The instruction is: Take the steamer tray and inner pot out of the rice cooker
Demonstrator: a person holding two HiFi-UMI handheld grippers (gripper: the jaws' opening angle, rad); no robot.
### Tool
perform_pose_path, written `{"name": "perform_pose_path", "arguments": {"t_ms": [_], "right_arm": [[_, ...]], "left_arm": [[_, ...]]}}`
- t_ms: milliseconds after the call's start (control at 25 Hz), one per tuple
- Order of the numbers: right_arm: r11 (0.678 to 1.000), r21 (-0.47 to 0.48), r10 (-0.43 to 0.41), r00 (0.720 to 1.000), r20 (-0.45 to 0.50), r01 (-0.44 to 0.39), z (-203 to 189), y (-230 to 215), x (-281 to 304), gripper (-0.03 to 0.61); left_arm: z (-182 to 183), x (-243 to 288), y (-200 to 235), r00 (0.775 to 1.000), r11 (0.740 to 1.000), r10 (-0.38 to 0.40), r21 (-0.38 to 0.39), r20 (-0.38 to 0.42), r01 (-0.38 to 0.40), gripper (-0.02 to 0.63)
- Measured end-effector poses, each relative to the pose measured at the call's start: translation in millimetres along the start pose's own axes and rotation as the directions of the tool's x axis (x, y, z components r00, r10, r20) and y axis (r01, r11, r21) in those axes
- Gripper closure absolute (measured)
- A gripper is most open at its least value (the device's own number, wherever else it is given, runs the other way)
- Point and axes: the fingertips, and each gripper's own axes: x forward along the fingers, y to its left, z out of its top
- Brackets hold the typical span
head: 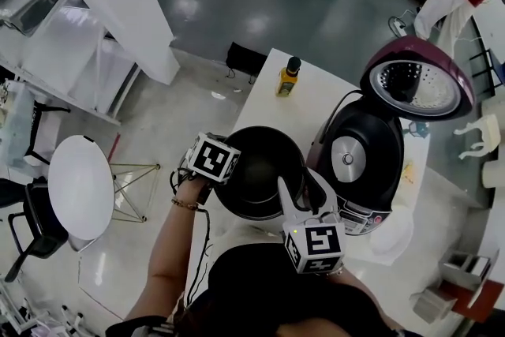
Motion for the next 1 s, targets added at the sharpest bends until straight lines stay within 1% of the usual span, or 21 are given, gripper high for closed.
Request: {"name": "perform_pose_path", "arguments": {"t_ms": [80, 240, 280, 320, 360, 440, 520, 600, 640, 680, 720, 760, 800, 840, 880, 920, 960, 1000], "right_arm": [[1.0, -0.003, 0.002, 1.0, -0.002, -0.002, -1.3, -0.8, -0.9, 0.385], [1.0, 0.012, -0.008, 1.0, 0.011, 0.008, 2.2, -6.4, -4.8, 0.385], [1.0, 0.018, -0.013, 1.0, 0.015, 0.013, 3.2, -9.6, -5.8, 0.385], [1.0, 0.024, -0.019, 1.0, 0.02, 0.019, 4.0, -13.1, -6.7, 0.385], [0.999, 0.029, -0.025, 0.999, 0.026, 0.024, 4.7, -16.3, -7.5, 0.387], [0.999, 0.043, -0.034, 0.999, 0.037, 0.032, 5.9, -21.7, -9.3, 0.394], [0.997, 0.063, -0.042, 0.998, 0.045, 0.04, 6.9, -26.7, -11.7, 0.401], [0.996, 0.076, -0.049, 0.997, 0.054, 0.045, 8.1, -31.6, -14.1, 0.405], [0.996, 0.079, -0.051, 0.997, 0.06, 0.047, 9.0, -34.2, -15.0, 0.405], [0.996, 0.082, -0.052, 0.996, 0.068, 0.046, 10.2, -37.0, -15.7, 0.407], [0.995, 0.09, -0.052, 0.996, 0.075, 0.046, 11.6, -40.3, -16.5, 0.411], [0.993, 0.108, -0.057, 0.995, 0.08, 0.049, 12.8, -44.0, -18.1, 0.414], [0.989, 0.135, -0.066, 0.994, 0.083, 0.054, 13.7, -48.0, -20.2, 0.419], [0.985, 0.161, -0.074, 0.993, 0.087, 0.06, 14.8, -51.9, -22.5, 0.43], [0.981, 0.181, -0.081, 0.992, 0.093, 0.063, 16.0, -55.5, -24.5, 0.452], [0.979, 0.195, -0.087, 0.991, 0.1, 0.066, 17.3, -58.6, -26.1, 0.487], [0.977, 0.203, -0.091, 0.99, 0.108, 0.067, 18.7, -60.9, -27.6, 0.524], [0.976, 0.207, -0.091, 0.989, 0.118, 0.066, 20.6, -62.2, -29.2, 0.542]], "left_arm": [[8.2, 4.1, -4.6, 1.0, 1.0, -0.004, 0.025, 0.018, 0.004, 0.598], [21.8, 1.6, -12.6, 0.997, 0.993, 0.016, 0.115, 0.071, -0.024, 0.589], [24.8, -1.5, -14.8, 0.996, 0.99, 0.022, 0.138, 0.086, -0.033, 0.547], [27.2, -4.7, -15.9, 0.995, 0.987, 0.029, 0.154, 0.1, -0.044, 0.437], [29.7, -8.4, -16.4, 0.993, 0.985, 0.036, 0.165, 0.117, -0.055, 0.365], [37.2, -20.2, -17.8, 0.985, 0.983, 0.042, 0.171, 0.17, -0.071, 0.36], [45.2, -36.8, -19.1, 0.972, 0.982, 0.05, 0.166, 0.231, -0.09, 0.359], [49.4, -56.9, -19.6, 0.957, 0.977, 0.084, 0.165, 0.279, -0.134, 0.359], [51.3, -68.4, -20.3, 0.946, 0.972, 0.107, 0.168, 0.307, -0.165, 0.359], [54.3, -81.0, -22.0, 0.929, 0.966, 0.128, 0.167, 0.348, -0.196, 0.36], [58.3, -94.8, -24.6, 0.904, 0.962, 0.143, 0.159, 0.402, -0.223, 0.36], [62.2, -109.2, -27.6, 0.873, 0.961, 0.152, 0.139, 0.463, -0.241, 0.362], [65.2, -123.7, -30.8, 0.836, 0.963, 0.157, 0.106, 0.526, -0.248, 0.394], [66.6, -137.5, -34.3, 0.795, 0.968, 0.161, 0.062, 0.585, -0.242, 0.472], [66.5, -150.0, -38.0, 0.754, 0.974, 0.164, 0.015, 0.636, -0.225, 0.521], [64.7, -160.9, -41.5, 0.717, 0.978, 0.172, -0.03, 0.675, -0.207, 0.54], [61.2, -170.1, -44.1, 0.686, 0.978, 0.188, -0.073, 0.703, -0.193, 0.567], [56.3, -177.2, -45.5, 0.659, 0.976, 0.21, -0.114, 0.722, -0.187, 0.575]]}}
